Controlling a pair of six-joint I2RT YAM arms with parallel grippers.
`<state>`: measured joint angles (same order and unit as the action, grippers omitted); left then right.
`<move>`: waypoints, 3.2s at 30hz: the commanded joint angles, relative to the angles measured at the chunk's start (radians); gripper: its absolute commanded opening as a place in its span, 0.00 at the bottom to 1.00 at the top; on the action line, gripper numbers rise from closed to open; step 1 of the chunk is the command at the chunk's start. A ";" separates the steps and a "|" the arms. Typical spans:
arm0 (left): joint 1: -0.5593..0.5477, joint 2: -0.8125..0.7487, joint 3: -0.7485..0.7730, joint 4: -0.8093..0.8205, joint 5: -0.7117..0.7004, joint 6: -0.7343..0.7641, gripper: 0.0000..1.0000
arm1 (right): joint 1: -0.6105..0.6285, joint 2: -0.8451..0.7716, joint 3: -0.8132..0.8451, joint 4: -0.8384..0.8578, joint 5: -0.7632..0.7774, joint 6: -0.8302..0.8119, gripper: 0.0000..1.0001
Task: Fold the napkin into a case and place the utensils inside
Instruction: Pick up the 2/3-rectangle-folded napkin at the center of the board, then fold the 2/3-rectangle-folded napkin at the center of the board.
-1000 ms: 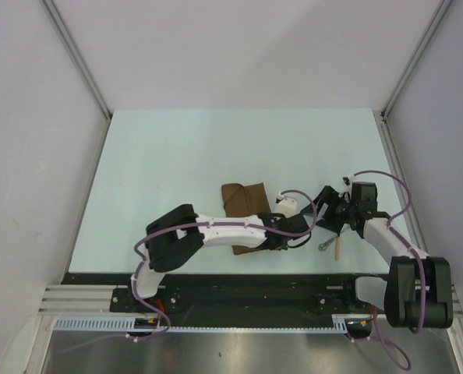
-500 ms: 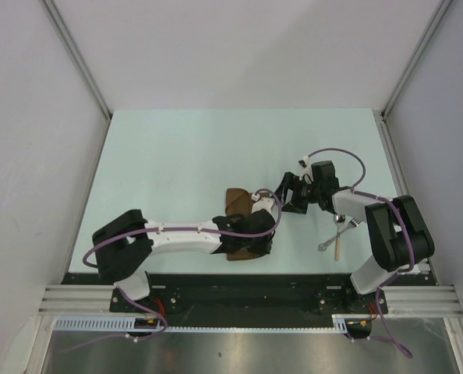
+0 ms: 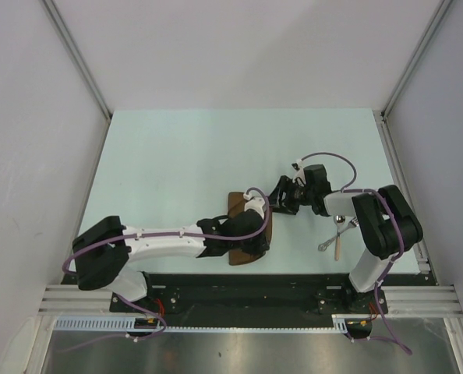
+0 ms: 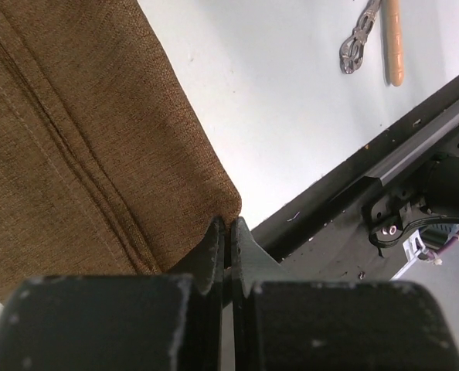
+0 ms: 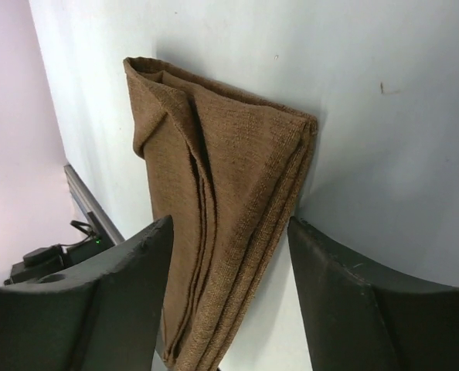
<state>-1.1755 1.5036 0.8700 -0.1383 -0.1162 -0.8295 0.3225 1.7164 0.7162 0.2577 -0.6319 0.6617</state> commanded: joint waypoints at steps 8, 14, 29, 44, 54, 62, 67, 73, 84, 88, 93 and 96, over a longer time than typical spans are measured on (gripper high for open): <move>0.013 -0.057 -0.123 0.241 0.085 -0.016 0.00 | 0.018 0.000 0.072 0.017 0.021 -0.039 0.35; 0.013 -0.085 -0.203 0.345 0.096 -0.057 0.00 | 0.050 -0.052 0.126 -0.059 0.055 -0.033 0.13; 0.013 -0.301 -0.526 0.508 -0.013 -0.213 0.00 | 0.277 0.080 0.390 -0.317 0.301 -0.105 0.00; 0.053 -0.595 -0.683 0.080 -0.160 -0.407 0.00 | 0.320 0.256 0.512 -0.278 0.301 -0.079 0.00; 0.086 -0.536 -0.553 -0.147 -0.250 -0.321 0.32 | 0.323 0.293 0.525 -0.215 0.281 -0.051 0.00; 0.137 -0.487 -0.303 -0.259 -0.215 -0.042 0.97 | 0.320 0.293 0.539 -0.224 0.267 -0.048 0.00; 0.293 -0.405 -0.210 -0.247 -0.071 0.053 1.00 | 0.320 0.290 0.543 -0.230 0.256 -0.053 0.00; 0.393 -0.246 -0.178 -0.175 0.012 0.150 1.00 | 0.320 0.293 0.540 -0.227 0.218 -0.059 0.00; 0.450 -0.120 -0.304 0.178 0.185 0.098 0.83 | 0.328 0.279 0.533 -0.244 0.219 -0.108 0.00; 0.448 -0.132 -0.431 0.380 0.222 0.008 0.61 | 0.332 0.252 0.497 -0.239 0.238 -0.135 0.00; 0.421 -0.099 -0.493 0.537 0.250 -0.098 0.47 | 0.346 0.219 0.488 -0.253 0.278 -0.197 0.00; 0.389 -0.079 -0.497 0.603 0.234 -0.141 0.42 | 0.369 0.192 0.480 -0.305 0.359 -0.226 0.02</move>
<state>-0.7391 1.3891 0.3950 0.3275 0.0574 -0.8665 0.6647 1.9884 1.2045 -0.0124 -0.3721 0.5102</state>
